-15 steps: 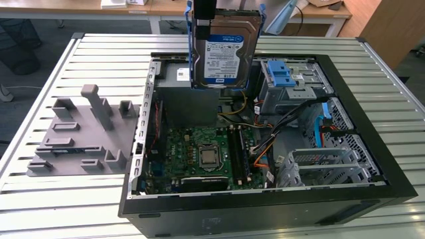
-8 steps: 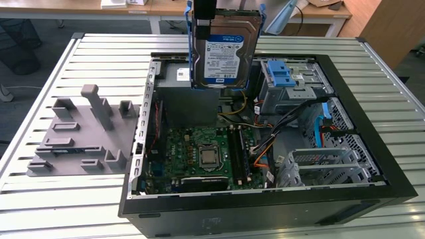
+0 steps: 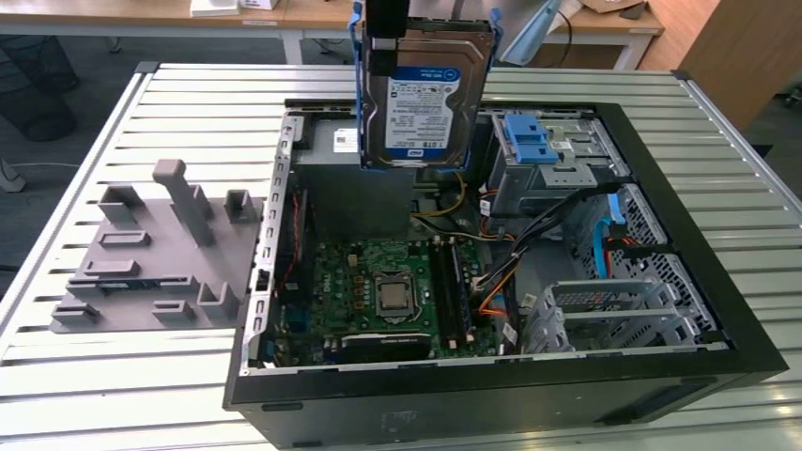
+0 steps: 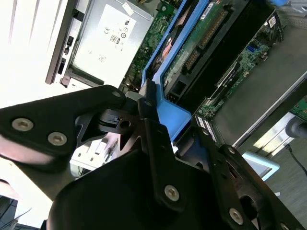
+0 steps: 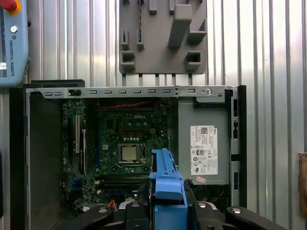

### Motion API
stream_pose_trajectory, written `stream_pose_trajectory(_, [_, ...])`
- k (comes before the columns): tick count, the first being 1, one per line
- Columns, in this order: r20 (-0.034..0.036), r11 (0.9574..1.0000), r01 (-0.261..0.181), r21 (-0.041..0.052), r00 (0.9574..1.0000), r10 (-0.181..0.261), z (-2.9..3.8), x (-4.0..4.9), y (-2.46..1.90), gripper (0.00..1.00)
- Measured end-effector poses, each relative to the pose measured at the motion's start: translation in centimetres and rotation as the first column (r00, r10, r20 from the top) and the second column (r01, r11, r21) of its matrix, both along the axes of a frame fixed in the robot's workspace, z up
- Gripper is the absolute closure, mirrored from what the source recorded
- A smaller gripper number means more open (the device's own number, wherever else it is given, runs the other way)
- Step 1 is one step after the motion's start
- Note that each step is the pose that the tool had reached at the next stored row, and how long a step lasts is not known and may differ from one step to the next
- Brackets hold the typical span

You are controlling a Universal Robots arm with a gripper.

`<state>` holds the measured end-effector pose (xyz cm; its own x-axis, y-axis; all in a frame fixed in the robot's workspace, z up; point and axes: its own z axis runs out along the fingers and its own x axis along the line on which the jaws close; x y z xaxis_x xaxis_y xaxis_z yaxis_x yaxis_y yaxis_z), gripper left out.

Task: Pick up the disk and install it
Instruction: 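Insert the disk into the insertion slot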

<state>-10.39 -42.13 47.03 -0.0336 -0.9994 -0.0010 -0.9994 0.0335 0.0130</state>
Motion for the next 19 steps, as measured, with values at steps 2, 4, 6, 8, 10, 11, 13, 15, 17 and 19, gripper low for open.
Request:
stream_pose_trajectory(2, [0.0001, 1.0000, 0.000, 0.0001, 1.0000, 0.000, 0.00, 0.00, -0.28, 0.64])
stream_pose_trajectory(4, [0.0000, 1.0000, 0.000, -0.0001, 1.0000, 0.000, 0.00, 0.00, -0.63, 0.64])
stream_pose_trajectory(6, [0.0001, 1.0000, 0.000, 0.0001, 1.0000, 0.000, -0.01, 0.00, -0.97, 0.64])
stream_pose_trajectory(8, [0.0001, 1.0000, 0.000, 0.0001, 1.0000, 0.000, -0.01, 0.00, -1.36, 0.64])
stream_pose_trajectory(10, [0.0000, 1.0000, -0.001, 0.0000, 1.0000, 0.001, 0.00, 0.00, -1.74, 0.64])
stream_pose_trajectory(11, [0.0000, 1.0000, -0.001, 0.0000, 1.0000, 0.001, 0.00, 0.00, -1.92, 0.64])
stream_pose_trajectory(13, [0.0001, 1.0000, -0.001, 0.0001, 1.0000, 0.001, -0.01, 0.00, -2.20, 0.64])
stream_pose_trajectory(15, [0.0002, 1.0000, -0.002, 0.0001, 1.0000, 0.002, -0.01, 0.00, -2.40, 0.64])
stream_pose_trajectory(17, [0.0001, 1.0000, -0.002, 0.0001, 1.0000, 0.002, -0.01, -0.01, -2.44, 0.64])
stream_pose_trajectory(19, [0.0001, 1.0000, -0.002, 0.0000, 1.0000, 0.002, -0.01, 0.00, -2.45, 0.64])
